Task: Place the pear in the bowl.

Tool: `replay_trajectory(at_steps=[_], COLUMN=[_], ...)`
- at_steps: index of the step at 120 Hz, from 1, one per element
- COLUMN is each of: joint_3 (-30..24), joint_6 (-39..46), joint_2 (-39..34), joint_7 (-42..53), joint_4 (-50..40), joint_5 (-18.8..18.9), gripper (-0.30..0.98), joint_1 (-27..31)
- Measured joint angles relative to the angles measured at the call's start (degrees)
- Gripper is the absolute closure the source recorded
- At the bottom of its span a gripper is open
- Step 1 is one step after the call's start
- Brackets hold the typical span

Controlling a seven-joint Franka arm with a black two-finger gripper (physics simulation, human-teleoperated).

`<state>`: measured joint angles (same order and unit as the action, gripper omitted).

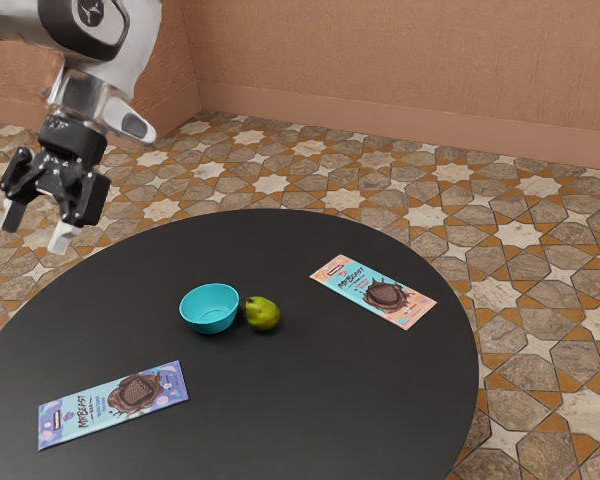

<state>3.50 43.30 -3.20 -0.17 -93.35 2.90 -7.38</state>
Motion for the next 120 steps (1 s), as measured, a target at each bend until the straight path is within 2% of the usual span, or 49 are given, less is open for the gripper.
replay_trajectory(at_steps=[14, 21, 29, 35, 44, 63, 73, 79, 102, 120], joint_3=[-0.69, -0.87, -0.69, 0.53, 2.03, 1.46, 1.03, 0.56, 1.87, 3.17], joint_6=[14.84, 20.25, 28.59, 36.34, 43.66, 55.92, 61.28, 64.07, 69.98, 71.35], joint_2=[1.70, 5.96, 14.00, 19.77, 24.45, 28.84, 31.06, 32.09, 33.26, 34.46], joint_7=[-0.11, -0.21, 1.59, 5.88, 12.25, 27.46, 34.38, 38.32, 52.23, 59.73], joint_4=[-2.57, -2.10, -1.37, -1.15, -1.26, 0.99, 1.51, 2.25, 3.41, 3.03], joint_5=[0.43, 0.63, 1.44, 1.69, 1.91, 6.29, 7.07, 5.36, -7.57, -11.91], gripper=[0.00, 0.00, 0.00, 0.00, 0.00, 0.00, 0.00, 0.00, 0.00, 0.00], joint_1=[-2.06, -2.69, -2.71, -2.04, -1.43, -1.32, -1.32, -1.31, -1.34, -1.31])
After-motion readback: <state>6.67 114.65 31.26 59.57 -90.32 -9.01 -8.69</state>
